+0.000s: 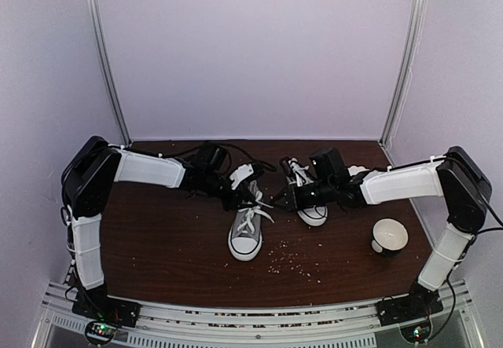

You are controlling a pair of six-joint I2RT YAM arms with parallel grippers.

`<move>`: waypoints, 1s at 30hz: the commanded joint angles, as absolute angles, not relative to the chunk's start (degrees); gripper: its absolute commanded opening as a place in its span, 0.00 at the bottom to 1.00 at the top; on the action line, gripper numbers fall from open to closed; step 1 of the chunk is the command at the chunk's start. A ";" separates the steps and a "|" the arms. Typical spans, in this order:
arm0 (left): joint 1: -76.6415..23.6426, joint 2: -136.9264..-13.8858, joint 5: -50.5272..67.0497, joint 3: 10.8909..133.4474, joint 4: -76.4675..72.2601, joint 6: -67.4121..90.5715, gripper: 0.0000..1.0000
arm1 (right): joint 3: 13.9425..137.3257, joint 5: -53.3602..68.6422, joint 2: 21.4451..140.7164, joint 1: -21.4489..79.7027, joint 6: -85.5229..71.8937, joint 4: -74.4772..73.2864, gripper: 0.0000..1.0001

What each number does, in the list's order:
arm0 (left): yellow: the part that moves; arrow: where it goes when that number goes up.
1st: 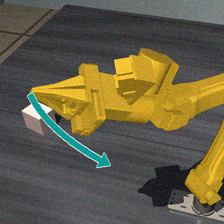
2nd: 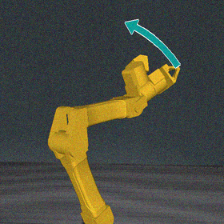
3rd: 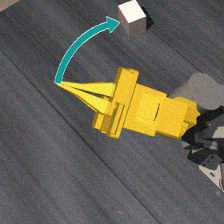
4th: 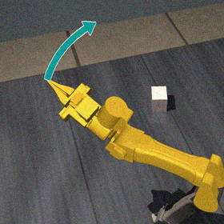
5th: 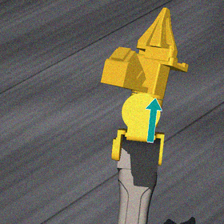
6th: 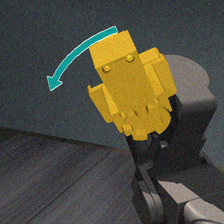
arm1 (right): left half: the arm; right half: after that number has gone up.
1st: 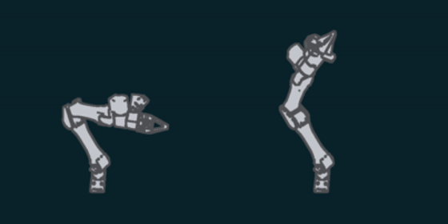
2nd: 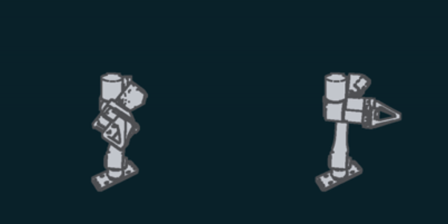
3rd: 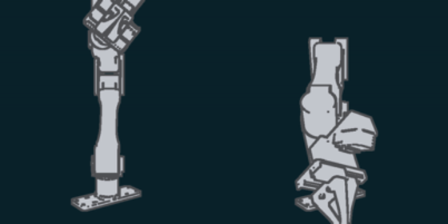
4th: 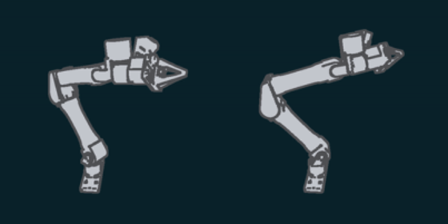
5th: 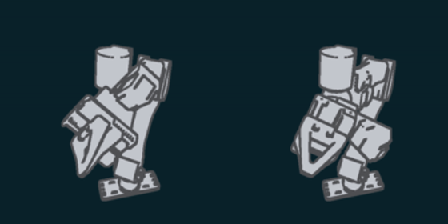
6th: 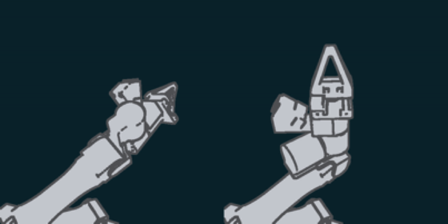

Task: Tie the shoes
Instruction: Adjust the crossed shoelace on the shoe.

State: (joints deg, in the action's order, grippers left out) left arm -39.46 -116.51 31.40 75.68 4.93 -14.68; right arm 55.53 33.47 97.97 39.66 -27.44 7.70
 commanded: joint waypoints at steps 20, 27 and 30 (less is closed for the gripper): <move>-38.85 -118.04 32.29 76.65 6.25 -16.32 0.24 | 49.10 37.51 100.85 37.16 -34.69 17.24 0.28; -39.02 -117.82 31.85 77.04 6.94 -17.61 0.25 | 53.16 36.48 97.66 34.12 -29.00 14.51 0.38; -39.02 -117.78 32.03 76.90 6.86 -17.67 0.25 | 57.80 39.62 101.63 34.19 -26.67 14.83 0.40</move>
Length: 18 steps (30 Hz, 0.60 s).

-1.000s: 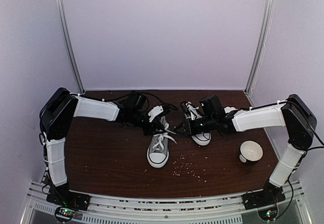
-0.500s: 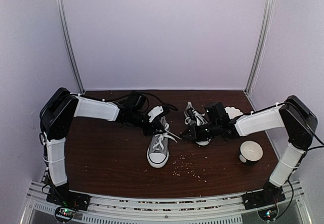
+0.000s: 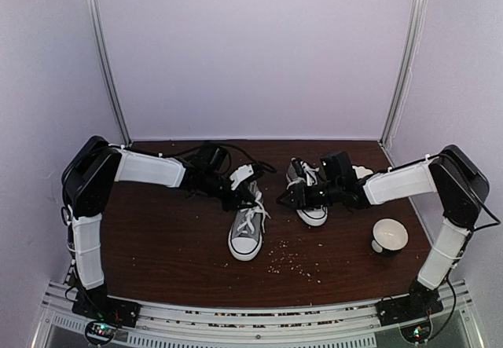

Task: Tie the shoes
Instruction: Adjust the crossed shoelace on the shoe.

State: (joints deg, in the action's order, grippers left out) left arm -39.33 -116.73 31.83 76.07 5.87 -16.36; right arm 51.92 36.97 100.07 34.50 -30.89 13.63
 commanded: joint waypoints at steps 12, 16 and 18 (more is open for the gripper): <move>-39.02 -117.69 32.50 77.52 7.10 -17.93 0.25 | 66.71 49.63 117.19 33.85 -25.30 32.48 0.43; -39.02 -117.64 32.45 77.52 7.25 -18.09 0.25 | 67.32 49.30 119.89 33.92 -26.11 35.19 0.43; -39.02 -117.67 32.51 77.52 7.37 -18.19 0.25 | 67.81 49.28 120.62 33.93 -25.44 34.00 0.43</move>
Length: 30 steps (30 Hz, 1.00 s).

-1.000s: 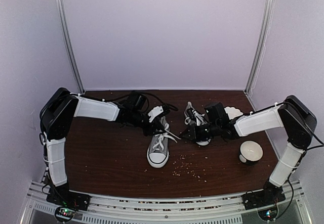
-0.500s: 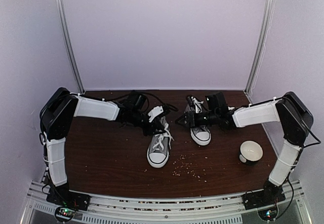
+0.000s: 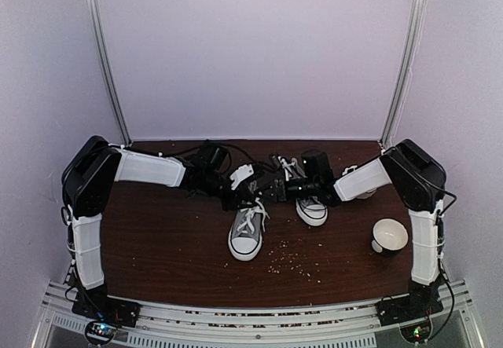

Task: Tie the shoes
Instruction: Adjust the crossed shoelace on the shoe, then pull the loops with the shoelace from the shoe.

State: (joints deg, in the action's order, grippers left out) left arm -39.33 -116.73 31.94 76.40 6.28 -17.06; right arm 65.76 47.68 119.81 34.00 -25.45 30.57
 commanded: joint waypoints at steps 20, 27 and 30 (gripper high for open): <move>-38.56 -109.56 34.44 76.72 9.96 -22.31 0.48 | 65.44 51.22 120.77 33.93 -29.02 36.24 0.00; -35.86 -107.16 37.34 71.45 13.27 -25.15 0.50 | 65.04 51.24 120.82 33.93 -29.67 36.98 0.00; -35.92 -108.50 36.52 71.93 16.01 -26.83 0.50 | 65.12 51.22 120.85 33.97 -29.54 36.94 0.00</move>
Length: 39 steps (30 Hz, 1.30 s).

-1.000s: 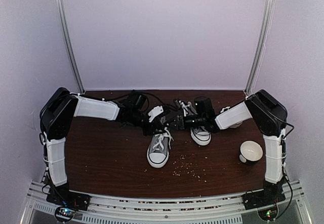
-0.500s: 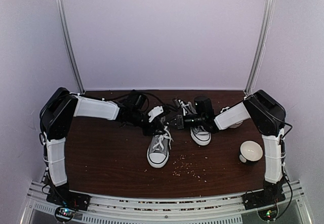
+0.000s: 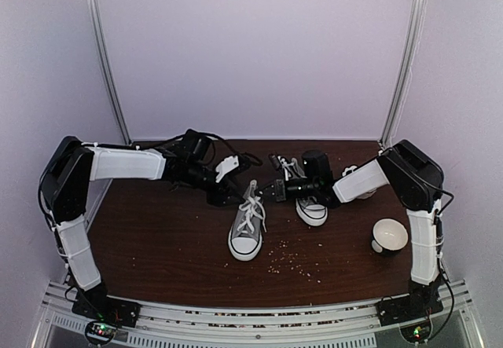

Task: Tie the shoes
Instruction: Pull the loops with the shoelace from the shoe.

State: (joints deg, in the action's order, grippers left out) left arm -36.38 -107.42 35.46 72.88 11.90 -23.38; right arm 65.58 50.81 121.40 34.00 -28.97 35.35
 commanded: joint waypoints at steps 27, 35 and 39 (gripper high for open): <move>-37.62 -112.94 33.10 74.09 12.58 -22.34 0.03 | 65.25 51.04 119.63 34.04 -29.80 35.87 0.00; -37.62 -112.05 31.84 73.32 12.71 -23.48 0.39 | 65.25 51.24 119.31 33.99 -29.90 35.86 0.00; -37.90 -112.32 31.43 74.17 12.09 -24.14 0.49 | 65.17 51.28 119.34 34.04 -29.97 35.90 0.00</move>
State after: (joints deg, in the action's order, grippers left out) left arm -37.56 -112.55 31.68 72.82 14.39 -23.09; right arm 65.58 50.81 121.40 34.00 -30.00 35.38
